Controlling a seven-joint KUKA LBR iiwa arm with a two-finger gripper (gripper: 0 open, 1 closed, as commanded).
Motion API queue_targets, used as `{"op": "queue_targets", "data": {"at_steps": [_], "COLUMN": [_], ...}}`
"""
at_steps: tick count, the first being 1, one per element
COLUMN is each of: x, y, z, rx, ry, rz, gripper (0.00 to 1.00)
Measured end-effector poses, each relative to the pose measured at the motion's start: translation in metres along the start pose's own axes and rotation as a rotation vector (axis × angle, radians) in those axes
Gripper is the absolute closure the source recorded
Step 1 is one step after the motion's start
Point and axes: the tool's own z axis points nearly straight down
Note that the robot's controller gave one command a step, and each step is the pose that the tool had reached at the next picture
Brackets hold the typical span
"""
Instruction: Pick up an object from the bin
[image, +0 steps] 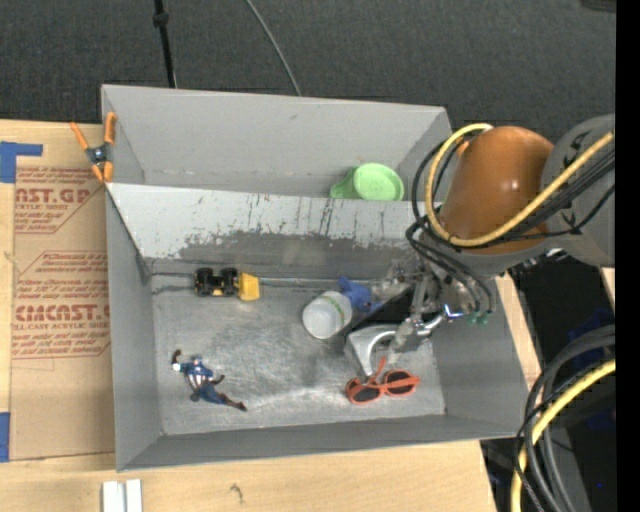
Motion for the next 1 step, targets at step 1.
{"op": "queue_targets", "data": {"at_steps": [1], "x": [-0.0118], "y": [0.0074], "z": [-0.0431], "rx": [0.005], "ry": [-0.026], "rz": [-0.058], "gripper": [1.0]}}
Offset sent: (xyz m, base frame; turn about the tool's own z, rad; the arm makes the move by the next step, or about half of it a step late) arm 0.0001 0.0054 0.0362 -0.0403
